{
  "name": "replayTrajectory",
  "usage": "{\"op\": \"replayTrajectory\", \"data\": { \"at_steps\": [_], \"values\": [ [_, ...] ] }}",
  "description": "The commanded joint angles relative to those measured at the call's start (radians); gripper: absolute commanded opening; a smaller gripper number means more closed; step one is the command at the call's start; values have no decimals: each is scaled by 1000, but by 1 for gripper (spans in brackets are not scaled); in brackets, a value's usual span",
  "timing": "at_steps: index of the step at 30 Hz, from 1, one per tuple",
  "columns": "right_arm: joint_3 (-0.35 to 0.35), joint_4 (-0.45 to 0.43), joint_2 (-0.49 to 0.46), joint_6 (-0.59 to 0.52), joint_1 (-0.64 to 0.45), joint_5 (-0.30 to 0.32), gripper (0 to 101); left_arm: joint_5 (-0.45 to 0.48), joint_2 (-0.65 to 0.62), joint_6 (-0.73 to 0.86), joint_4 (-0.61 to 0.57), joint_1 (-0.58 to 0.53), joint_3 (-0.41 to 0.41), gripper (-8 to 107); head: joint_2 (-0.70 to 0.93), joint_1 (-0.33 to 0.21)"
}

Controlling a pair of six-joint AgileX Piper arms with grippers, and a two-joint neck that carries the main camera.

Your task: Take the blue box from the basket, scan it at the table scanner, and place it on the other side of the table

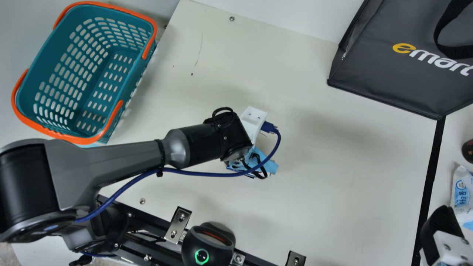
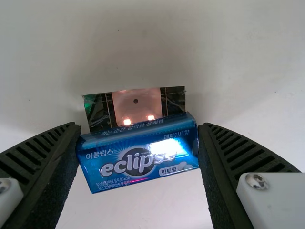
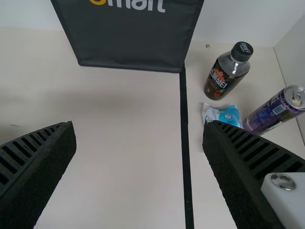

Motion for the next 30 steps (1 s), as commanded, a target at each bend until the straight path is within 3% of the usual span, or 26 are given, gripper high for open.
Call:
{"op": "replayTrajectory", "data": {
  "at_steps": [1,30],
  "values": [
    [0,0,0,0,0,0,95,2,-3,2,-2,0,0,-8,4,-29],
    [0,0,0,0,0,0,95,31,-45,-8,19,25,-27,-8,-19,-29]
  ]
}}
